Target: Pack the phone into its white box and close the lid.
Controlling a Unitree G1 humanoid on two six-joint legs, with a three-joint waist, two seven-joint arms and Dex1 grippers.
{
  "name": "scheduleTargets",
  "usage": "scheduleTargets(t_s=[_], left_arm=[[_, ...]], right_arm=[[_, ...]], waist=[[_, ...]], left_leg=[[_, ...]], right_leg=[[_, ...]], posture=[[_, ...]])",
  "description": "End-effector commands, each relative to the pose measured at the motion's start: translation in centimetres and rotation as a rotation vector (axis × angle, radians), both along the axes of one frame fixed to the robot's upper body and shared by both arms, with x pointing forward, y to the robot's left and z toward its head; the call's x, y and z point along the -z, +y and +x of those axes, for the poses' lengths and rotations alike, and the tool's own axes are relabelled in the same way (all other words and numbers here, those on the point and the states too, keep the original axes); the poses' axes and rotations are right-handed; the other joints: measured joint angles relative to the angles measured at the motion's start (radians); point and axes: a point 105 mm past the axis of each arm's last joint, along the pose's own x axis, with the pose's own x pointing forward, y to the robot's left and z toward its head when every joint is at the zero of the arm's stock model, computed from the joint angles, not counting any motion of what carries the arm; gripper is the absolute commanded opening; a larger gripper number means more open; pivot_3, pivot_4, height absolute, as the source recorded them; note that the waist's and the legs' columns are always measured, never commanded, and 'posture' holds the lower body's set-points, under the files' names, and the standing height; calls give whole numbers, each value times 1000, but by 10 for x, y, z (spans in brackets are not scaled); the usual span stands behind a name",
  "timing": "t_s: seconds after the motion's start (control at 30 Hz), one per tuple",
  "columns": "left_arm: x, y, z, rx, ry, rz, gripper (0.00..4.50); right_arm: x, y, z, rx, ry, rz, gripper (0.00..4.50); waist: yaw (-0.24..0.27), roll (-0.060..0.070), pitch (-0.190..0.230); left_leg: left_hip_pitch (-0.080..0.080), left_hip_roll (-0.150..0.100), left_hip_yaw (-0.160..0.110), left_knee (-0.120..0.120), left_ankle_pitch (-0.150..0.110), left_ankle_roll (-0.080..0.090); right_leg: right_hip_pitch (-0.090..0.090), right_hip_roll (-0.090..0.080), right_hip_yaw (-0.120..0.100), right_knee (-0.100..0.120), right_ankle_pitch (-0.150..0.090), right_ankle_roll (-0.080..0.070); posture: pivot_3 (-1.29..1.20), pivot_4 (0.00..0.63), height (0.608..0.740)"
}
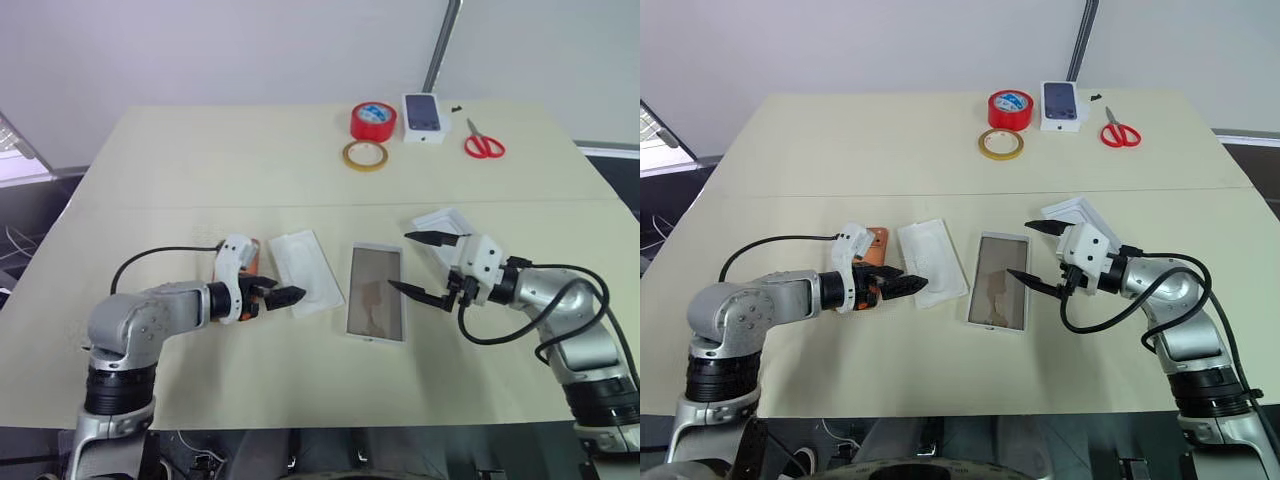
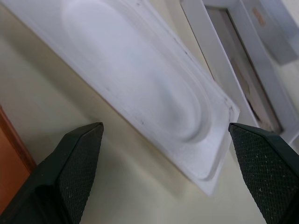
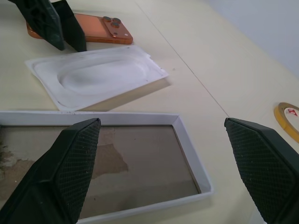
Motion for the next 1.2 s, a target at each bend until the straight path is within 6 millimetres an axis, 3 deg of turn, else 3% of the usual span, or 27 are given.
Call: scheduleTargets(t_s=[0.03, 0.23, 0.3, 0.4, 0.57, 0.73, 0.87, 1.0, 1.07, 1.2], left_arm=[[12, -3, 3, -57, 73, 14, 4500], [23, -14, 6, -92, 119, -33, 4500], [29, -12, 6, -113, 135, -16, 3992], [35, -9, 1, -120, 166, -2, 2799], [43, -6, -1, -163, 216, -7, 70], [41, -9, 3, -179, 225, -46, 23], [27, -5, 13, -205, 199, -97, 23], [-3, -7, 22, -142, 79, -134, 23], [-5, -10, 19, -78, 29, -60, 23], [-7, -14, 18, -50, -7, -77, 23]], right_arm=[[-9, 3, 0, -6, -46, 14, 4436], [-8, 5, 1, -3, -47, 21, 4436], [-9, 5, 2, -1, -50, 22, 4500], [-11, 4, 3, 4, -54, 21, 4500], [-11, 2, 3, 9, -57, 19, 4500], [-12, 6, -1, -16, -51, 19, 4500], [-8, 26, -29, -136, 88, 83, 4500], [19, 36, -59, -238, 216, 2, 4500], [34, 34, -61, -231, 239, -55, 4500], [59, 25, -59, -219, 264, -191, 4500]], waist=[[4, 0, 0], [21, 0, -1], [21, 0, -1], [21, 0, -1], [22, 0, -1], [22, 0, -1], [23, 0, -1], [21, -2, 0], [16, -3, 1], [17, -3, 1]], left_leg=[[1, 0, 0, 0, 0, 0], [1, -1, 0, 0, 0, 0], [2, -1, 0, 0, 0, 0], [2, -1, 0, 0, 0, 0], [2, -1, 0, -1, 0, 0], [3, -1, -1, -1, 0, 0], [2, -1, -1, -1, 0, 0], [2, -1, -1, -1, -1, 0], [2, 0, -1, -1, -1, 0], [2, 0, -1, -2, 0, -1]], right_leg=[[1, 0, 0, 0, 0, 0], [2, 0, 0, -1, 0, 0], [2, 0, 0, -2, 0, 0], [4, 0, 0, -3, 0, 0], [4, 0, 0, -4, 0, 0], [5, 0, 0, -5, 0, 0], [5, 0, 0, -6, 0, 0], [5, 0, 0, -6, 0, 0], [5, 0, 0, -6, 0, 0], [4, 0, 0, -6, 0, 0]], posture=[[0, 150, 740], [0, 150, 740], [0, 150, 740], [0, 150, 740], [0, 150, 740], [0, 150, 740], [0, 150, 740], [0, 150, 740], [0, 150, 740], [0, 150, 740]])
